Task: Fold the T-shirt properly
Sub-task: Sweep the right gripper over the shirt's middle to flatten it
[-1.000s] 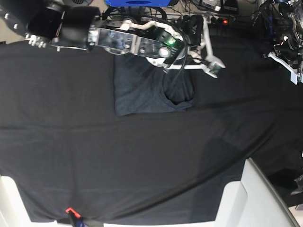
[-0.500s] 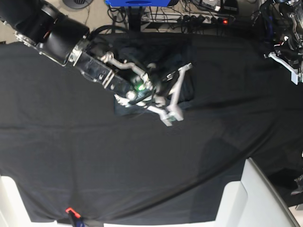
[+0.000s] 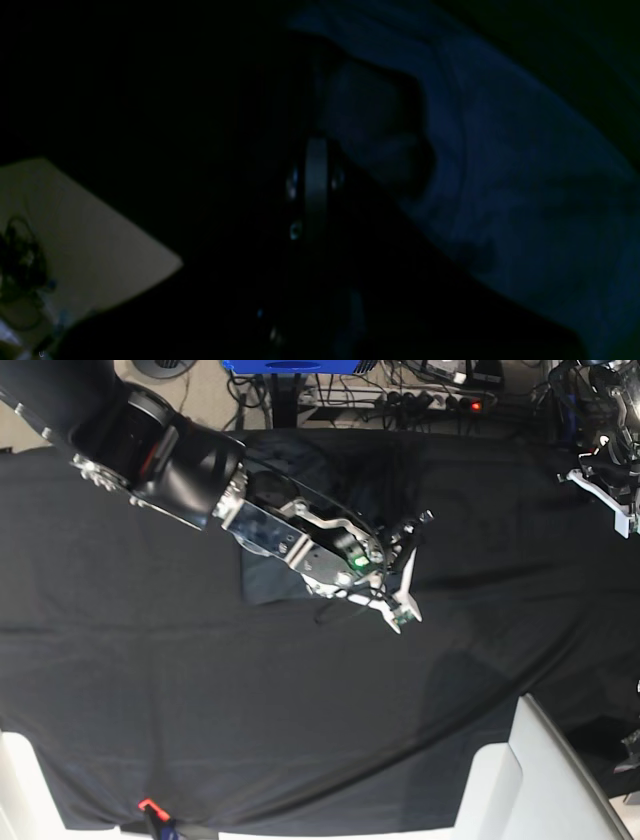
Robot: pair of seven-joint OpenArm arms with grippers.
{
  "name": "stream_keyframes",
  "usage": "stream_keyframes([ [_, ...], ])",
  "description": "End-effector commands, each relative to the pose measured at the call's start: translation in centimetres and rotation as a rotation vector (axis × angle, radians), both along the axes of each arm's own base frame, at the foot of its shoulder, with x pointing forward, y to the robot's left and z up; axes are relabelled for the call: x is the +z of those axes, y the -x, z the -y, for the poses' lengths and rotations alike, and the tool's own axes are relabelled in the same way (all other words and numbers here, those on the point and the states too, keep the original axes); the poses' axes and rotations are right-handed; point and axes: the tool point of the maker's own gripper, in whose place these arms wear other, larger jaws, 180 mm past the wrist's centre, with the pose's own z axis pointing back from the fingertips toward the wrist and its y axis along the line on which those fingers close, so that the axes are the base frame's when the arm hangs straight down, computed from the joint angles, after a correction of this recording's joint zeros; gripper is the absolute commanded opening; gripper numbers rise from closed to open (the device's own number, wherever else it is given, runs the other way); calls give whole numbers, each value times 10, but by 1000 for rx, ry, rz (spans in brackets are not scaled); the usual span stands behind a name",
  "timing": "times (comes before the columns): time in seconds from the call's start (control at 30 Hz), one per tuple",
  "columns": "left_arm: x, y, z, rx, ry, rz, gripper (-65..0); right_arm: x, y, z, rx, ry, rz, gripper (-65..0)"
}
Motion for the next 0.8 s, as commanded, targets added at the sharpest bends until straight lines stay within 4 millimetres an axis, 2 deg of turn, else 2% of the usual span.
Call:
stream_keyframes([
  [0.0, 14, -8, -10, -6, -33, 33, -650, 12, -20, -4, -12, -14, 60, -650],
  [0.3, 14, -9, -10, -5, -33, 36, -650, -6, -44, 14, -67, 35, 102, -650],
  [0.53, 14, -8, -10, -5, -33, 34, -650, 1, -60, 14, -81, 17, 159, -650],
  [0.77, 14, -8, -10, -5, -33, 34, -650, 3, -58, 11, -85, 1, 156, -650],
])
